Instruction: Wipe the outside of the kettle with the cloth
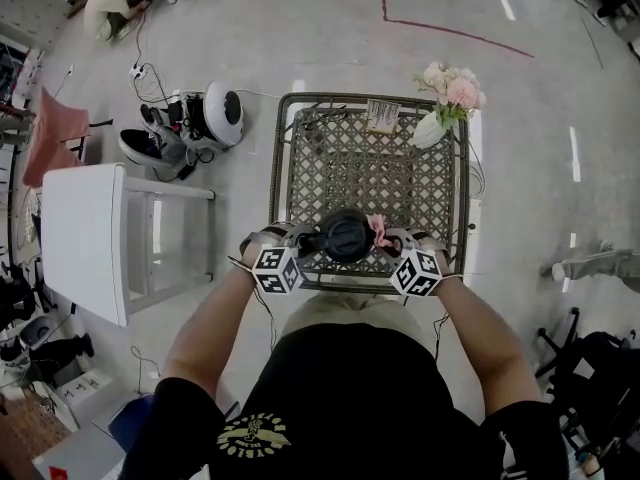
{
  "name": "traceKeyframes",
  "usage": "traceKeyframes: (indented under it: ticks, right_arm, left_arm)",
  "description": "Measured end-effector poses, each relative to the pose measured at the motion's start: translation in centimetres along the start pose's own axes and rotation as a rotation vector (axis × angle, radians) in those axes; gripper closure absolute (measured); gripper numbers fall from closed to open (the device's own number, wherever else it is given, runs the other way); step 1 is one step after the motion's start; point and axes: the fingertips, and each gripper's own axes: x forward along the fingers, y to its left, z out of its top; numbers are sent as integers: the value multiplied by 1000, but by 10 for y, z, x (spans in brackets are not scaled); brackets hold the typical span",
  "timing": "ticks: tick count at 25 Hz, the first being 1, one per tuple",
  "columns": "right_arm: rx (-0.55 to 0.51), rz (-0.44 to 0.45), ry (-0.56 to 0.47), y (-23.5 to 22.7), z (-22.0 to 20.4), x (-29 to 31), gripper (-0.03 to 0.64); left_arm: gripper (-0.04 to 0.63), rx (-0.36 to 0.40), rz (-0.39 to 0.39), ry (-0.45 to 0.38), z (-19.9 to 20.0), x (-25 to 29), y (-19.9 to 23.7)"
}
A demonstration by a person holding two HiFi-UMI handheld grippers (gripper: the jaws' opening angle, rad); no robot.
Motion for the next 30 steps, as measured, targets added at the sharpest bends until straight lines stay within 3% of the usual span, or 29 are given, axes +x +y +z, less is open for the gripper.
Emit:
traceKeyframes:
  ticks: [10, 25, 30]
  right_arm:
    - [-122, 46, 62, -13, -8, 33, 575]
    - [-135, 111, 222, -9, -62, 99, 575]
    - [-108, 108, 201, -10, -58, 94, 575]
  left_arm:
    - [482, 138, -15, 54, -12, 0, 18]
    - [483, 73, 5, 19, -12, 0, 20]
    - [486, 25, 5, -1, -14, 1, 21]
